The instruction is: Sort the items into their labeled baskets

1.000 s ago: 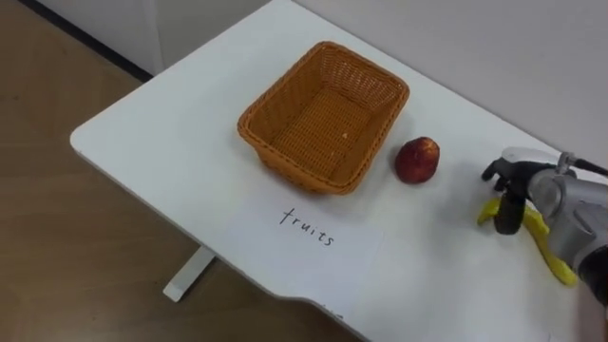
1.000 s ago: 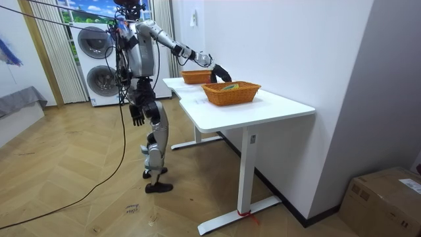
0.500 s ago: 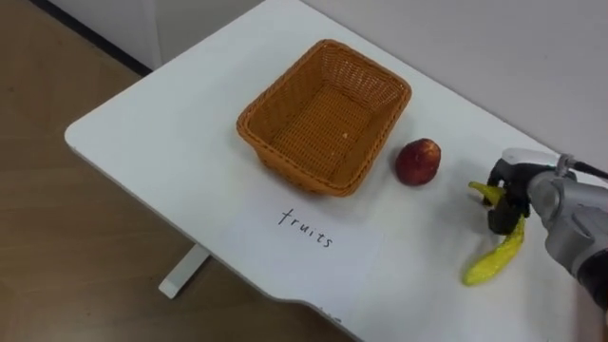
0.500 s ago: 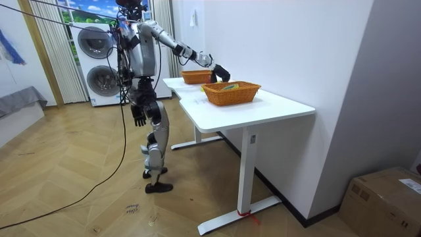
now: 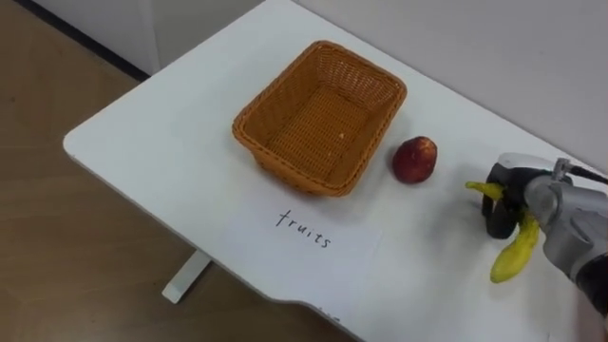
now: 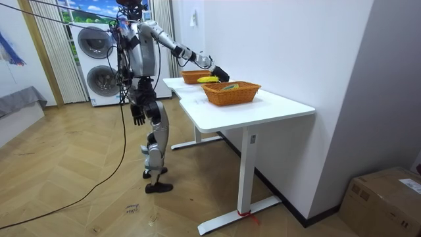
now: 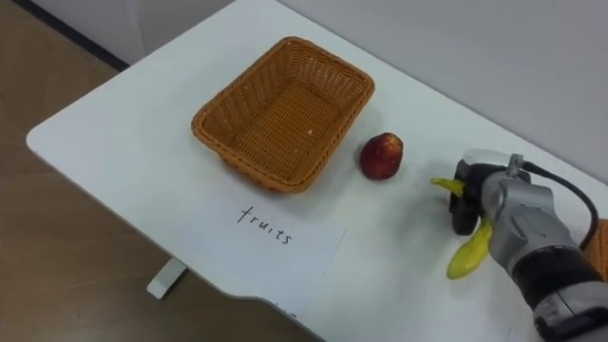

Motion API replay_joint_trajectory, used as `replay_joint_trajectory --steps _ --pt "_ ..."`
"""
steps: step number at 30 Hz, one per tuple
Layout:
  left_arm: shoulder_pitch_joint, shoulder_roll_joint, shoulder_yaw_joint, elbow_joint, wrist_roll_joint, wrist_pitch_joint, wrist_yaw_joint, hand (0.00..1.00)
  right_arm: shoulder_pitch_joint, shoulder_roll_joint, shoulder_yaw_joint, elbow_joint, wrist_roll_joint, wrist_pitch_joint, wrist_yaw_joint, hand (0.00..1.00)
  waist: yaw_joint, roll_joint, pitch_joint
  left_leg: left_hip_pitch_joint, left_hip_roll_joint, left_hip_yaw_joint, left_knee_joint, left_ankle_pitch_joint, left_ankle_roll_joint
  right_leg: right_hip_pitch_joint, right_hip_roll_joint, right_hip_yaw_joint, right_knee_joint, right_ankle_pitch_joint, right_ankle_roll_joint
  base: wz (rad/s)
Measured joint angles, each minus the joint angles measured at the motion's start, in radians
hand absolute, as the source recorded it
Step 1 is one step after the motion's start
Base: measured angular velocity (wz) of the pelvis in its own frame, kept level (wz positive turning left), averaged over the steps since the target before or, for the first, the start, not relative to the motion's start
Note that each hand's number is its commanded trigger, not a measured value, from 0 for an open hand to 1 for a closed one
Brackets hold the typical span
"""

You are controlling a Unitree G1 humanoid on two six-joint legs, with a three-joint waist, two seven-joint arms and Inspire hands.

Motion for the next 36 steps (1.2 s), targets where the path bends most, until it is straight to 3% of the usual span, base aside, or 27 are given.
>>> replay_joint_trajectory --steps 1,3,4,10,15,20,28,36 --pt "0.001 -0.001 0.000 0.004 0.000 -0.003 0.007 0.00 0.002 0.000 -0.007 -0.001 0.003 -0.010 -0.002 1.00 -0.002 0.003 -0.0040 0.006 0.002 0.008 -0.005 0.001 0.000 0.001 0.000 0.007 0.000 0.000 0.000 -0.13" --pt "0.001 -0.001 0.000 0.022 -0.003 -0.013 0.011 0.00 0.010 0.000 -0.015 -0.018 0.012 -0.027 -0.009 1.00 -0.014 0.010 -0.0046 0.019 0.003 0.011 -0.013 0.002 0.000 0.015 0.000 0.011 -0.001 0.000 0.000 -0.05" --pt "0.008 -0.001 0.001 0.022 -0.002 -0.015 0.016 0.00 0.024 -0.001 -0.027 -0.049 0.025 -0.037 -0.007 1.00 -0.030 0.012 -0.0098 0.022 0.003 0.014 -0.017 0.002 0.000 0.016 0.000 0.013 -0.001 0.000 0.000 0.00" --pt "0.035 -0.001 0.034 0.022 0.000 -0.026 0.036 0.00 0.060 -0.002 -0.064 -0.167 0.092 -0.090 -0.009 1.00 -0.095 0.012 -0.0088 0.042 0.006 0.037 -0.050 0.013 -0.002 0.013 0.001 0.037 -0.001 0.000 0.000 -0.11" --pt "0.057 -0.011 0.055 0.014 -0.001 -0.038 0.039 0.00 0.102 -0.005 -0.087 -0.307 0.098 -0.085 -0.006 1.00 -0.128 0.010 -0.0107 0.054 0.008 0.050 -0.061 0.013 -0.003 0.015 0.001 0.053 -0.002 0.000 0.000 -0.09" --pt "0.083 -0.032 0.087 0.002 -0.001 -0.041 0.060 0.00 0.190 -0.005 -0.174 -0.498 0.151 -0.088 -0.007 1.00 -0.148 0.016 -0.0106 0.071 0.008 0.058 -0.061 0.013 -0.001 0.027 0.000 0.059 -0.002 0.000 0.000 -0.02" --pt "0.144 -0.045 0.089 0.018 0.000 -0.038 0.082 0.00 0.191 -0.005 -0.288 -0.646 0.198 -0.096 -0.011 1.00 -0.185 0.042 -0.0166 0.101 0.008 0.062 -0.073 0.014 -0.001 0.048 -0.004 0.075 -0.001 -0.001 0.001 -0.04" --pt "0.185 -0.065 0.148 0.000 0.000 -0.041 0.094 0.00 0.179 -0.005 -0.347 -0.827 0.200 -0.093 -0.020 1.00 -0.204 0.037 -0.0211 0.104 0.006 0.068 -0.075 0.016 0.001 0.049 -0.002 0.087 -0.001 -0.002 0.001 -0.02"
